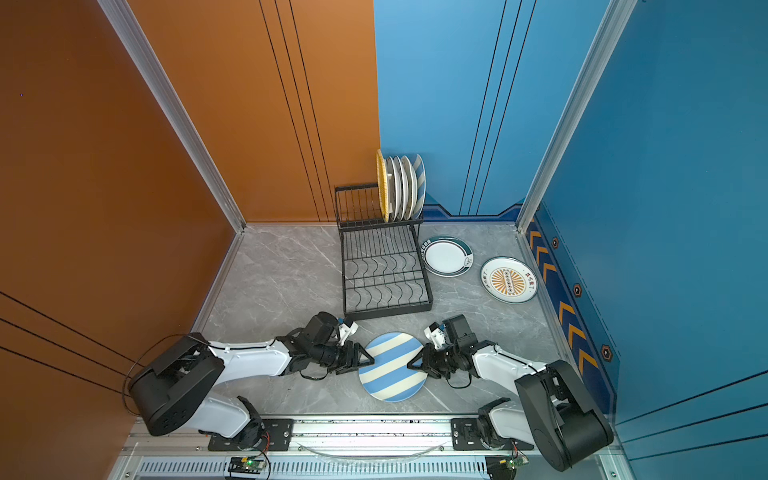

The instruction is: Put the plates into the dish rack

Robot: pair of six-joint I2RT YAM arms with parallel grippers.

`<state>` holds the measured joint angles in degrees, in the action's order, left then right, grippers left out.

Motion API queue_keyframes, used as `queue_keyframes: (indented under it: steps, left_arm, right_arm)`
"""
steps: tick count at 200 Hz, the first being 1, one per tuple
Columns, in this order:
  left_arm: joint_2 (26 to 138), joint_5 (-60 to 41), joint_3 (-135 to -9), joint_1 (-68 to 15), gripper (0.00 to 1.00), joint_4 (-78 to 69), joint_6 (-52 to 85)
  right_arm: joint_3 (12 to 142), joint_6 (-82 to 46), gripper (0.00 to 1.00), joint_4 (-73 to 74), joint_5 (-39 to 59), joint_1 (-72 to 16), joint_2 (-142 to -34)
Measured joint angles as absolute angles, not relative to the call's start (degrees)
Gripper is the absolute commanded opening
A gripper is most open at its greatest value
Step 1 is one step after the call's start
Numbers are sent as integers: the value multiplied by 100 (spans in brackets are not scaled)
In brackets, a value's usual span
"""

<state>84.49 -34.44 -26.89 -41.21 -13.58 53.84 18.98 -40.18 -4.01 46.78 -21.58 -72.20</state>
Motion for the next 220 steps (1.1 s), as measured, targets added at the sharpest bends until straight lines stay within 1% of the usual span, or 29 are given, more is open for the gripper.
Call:
queue_keyframes:
  steps: [17, 26, 56, 69, 122, 143, 144, 146, 149, 181, 220]
  left_arm:
    - [8444, -3492, -2689, -4093, 64, -1352, 5382]
    - [8427, -3498, -2689, -4093, 66, -1345, 5376]
    - [8217, -3481, -2689, -4058, 76, -1083, 5295]
    - [8071, -3452, -2685, -4012, 79, -867, 5242]
    - [7443, -3365, -2685, -3673, 85, 30, 5015]
    - [7240, -3363, -2685, -3485, 85, 305, 4901]
    - [7227, -3361, -2687, -3474, 85, 325, 4897]
    - [7214, -3361, -2687, -3463, 89, 340, 4890]
    - [7185, -3361, -2689, -3422, 90, 379, 4873]
    - [6982, -3345, -2814, -3063, 93, 777, 4644]
    - [6952, -3350, -3098, -2727, 95, 1135, 4377]
  right_arm:
    - [1894, -4034, 16, -392, 4672, -2161, -7137]
    - [1892, -4034, 12, -397, 4672, -2161, -7109]
    - [1890, -4036, 4, -502, 4626, -2182, -6901]
    - [1885, -4053, 0, -644, 4574, -2182, -6761]
    - [2038, -4250, 0, -1658, 4167, -2193, -5546]
    - [2346, -4364, 0, -2263, 3885, -2200, -4998]
    - [2381, -4370, 0, -2314, 3857, -2204, -4965]
    - [2416, -4379, 0, -2366, 3824, -2209, -4928]
    - [2482, -4390, 0, -2473, 3769, -2213, -4862]
    - [3476, -4491, 0, -3516, 3052, -2274, -4473]
    - [5081, -4504, 0, -4370, 2080, -2475, -4628]
